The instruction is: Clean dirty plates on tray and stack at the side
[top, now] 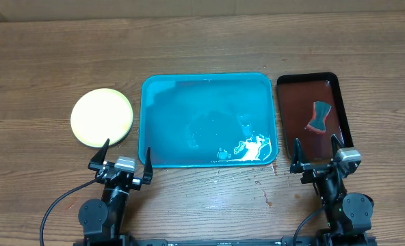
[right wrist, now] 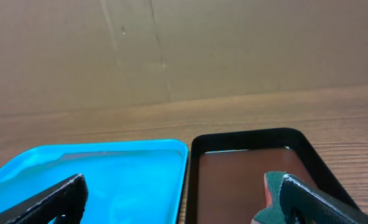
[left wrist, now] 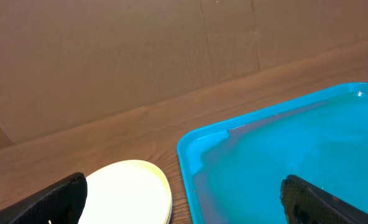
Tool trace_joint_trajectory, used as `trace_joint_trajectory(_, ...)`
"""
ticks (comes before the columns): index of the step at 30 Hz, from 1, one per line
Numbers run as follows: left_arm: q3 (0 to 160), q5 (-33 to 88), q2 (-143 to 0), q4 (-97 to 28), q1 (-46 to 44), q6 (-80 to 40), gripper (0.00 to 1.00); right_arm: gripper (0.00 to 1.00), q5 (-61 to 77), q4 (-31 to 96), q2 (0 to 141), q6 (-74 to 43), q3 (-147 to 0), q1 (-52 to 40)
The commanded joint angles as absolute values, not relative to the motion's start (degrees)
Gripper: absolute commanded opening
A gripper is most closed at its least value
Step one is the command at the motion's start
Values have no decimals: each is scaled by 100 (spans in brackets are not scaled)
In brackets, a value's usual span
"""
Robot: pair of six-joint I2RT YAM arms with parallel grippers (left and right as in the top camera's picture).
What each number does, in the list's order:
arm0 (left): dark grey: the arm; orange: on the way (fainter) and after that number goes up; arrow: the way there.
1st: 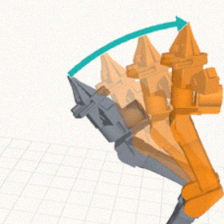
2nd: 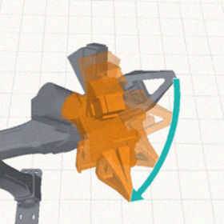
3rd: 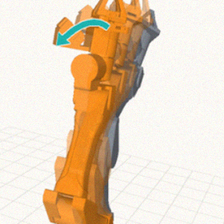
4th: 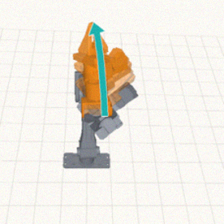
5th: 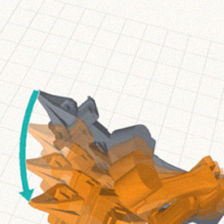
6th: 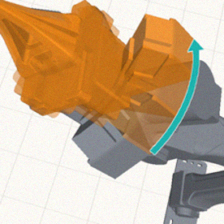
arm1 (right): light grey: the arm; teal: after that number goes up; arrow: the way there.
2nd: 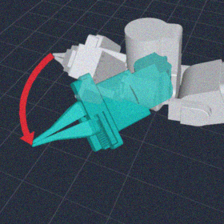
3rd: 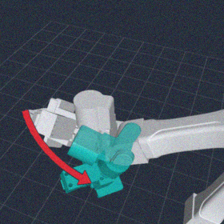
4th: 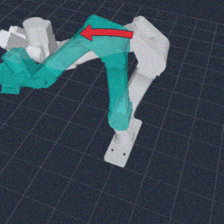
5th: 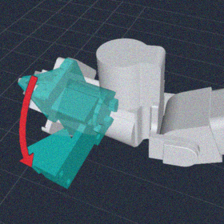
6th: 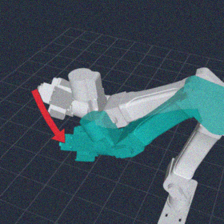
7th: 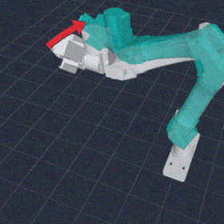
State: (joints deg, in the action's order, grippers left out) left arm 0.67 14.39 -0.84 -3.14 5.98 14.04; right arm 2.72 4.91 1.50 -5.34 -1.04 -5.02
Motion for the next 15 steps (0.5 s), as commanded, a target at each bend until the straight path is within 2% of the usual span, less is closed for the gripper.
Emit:
trace_joint_trajectory(1, 25, 1446, -23, -290, 563, 1525, 100, 100, 261, 456, 102, -556, -45, -541)
trace_joint_trajectory(15, 25, 1448, -23, -290, 563, 1525, 100, 100, 261, 456, 104, -556, -45, -541)
